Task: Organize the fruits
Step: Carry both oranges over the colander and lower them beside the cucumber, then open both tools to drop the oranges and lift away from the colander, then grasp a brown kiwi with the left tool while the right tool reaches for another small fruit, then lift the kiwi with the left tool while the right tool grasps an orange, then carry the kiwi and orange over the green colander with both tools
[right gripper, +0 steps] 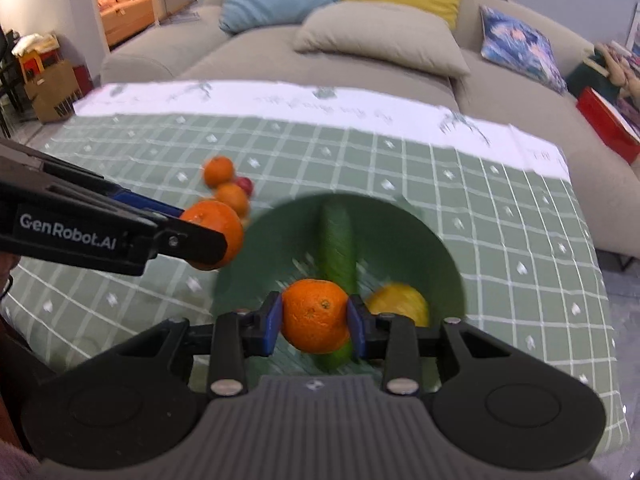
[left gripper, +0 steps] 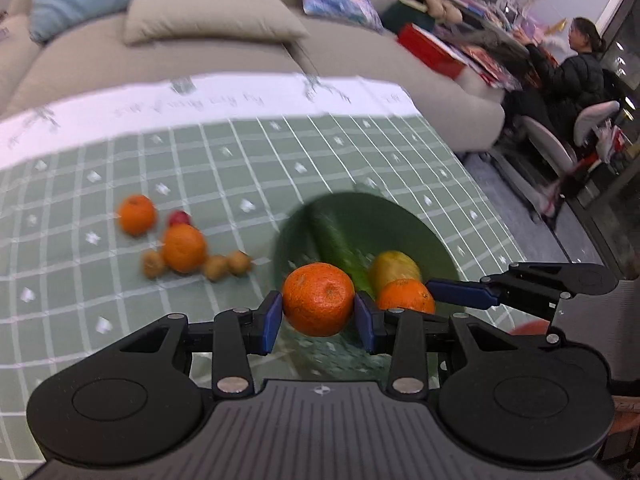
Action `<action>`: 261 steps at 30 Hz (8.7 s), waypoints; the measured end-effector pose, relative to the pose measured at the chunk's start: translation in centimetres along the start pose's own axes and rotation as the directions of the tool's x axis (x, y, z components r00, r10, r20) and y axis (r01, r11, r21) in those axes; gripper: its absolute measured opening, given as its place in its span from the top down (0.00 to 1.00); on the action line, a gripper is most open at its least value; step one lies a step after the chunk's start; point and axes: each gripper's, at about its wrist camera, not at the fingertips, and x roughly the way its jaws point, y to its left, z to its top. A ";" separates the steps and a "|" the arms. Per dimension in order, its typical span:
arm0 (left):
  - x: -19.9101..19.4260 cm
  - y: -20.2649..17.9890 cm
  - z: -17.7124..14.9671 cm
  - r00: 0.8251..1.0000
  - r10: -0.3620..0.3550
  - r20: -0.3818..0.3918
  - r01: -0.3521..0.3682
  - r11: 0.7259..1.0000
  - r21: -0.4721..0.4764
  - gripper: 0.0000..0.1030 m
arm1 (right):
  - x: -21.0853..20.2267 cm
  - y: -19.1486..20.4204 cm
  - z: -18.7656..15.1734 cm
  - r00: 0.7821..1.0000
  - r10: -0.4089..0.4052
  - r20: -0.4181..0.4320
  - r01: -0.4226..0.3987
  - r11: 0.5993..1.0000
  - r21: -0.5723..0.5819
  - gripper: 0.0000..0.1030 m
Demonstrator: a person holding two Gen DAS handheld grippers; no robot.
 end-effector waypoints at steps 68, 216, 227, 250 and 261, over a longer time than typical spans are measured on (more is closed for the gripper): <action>0.8 2.1 -0.8 0.991 0.136 0.009 -0.132 0.978 -0.161 0.47 | 3.3 -7.3 1.2 0.990 -0.139 -0.034 0.142 0.986 0.091 0.29; -4.6 7.9 -9.6 0.981 0.193 -0.017 -0.193 0.976 -0.101 0.76 | 4.2 10.2 -3.1 0.901 0.381 -0.206 -0.392 0.920 -0.017 0.62; -3.8 2.9 -3.9 0.998 0.054 0.039 -0.052 0.998 -0.037 0.76 | -1.5 2.0 -1.0 0.973 0.232 -0.025 -0.230 0.972 0.041 0.62; 7.3 -2.8 0.8 0.963 0.036 -0.268 -0.021 0.998 0.056 0.76 | 4.3 -5.1 -1.9 0.965 0.187 -0.184 -0.142 0.962 0.234 0.62; 7.8 -2.9 0.7 0.957 0.066 -0.283 -0.044 0.996 0.082 0.76 | 5.6 -4.7 -2.0 0.956 0.191 -0.224 -0.140 0.964 0.228 0.60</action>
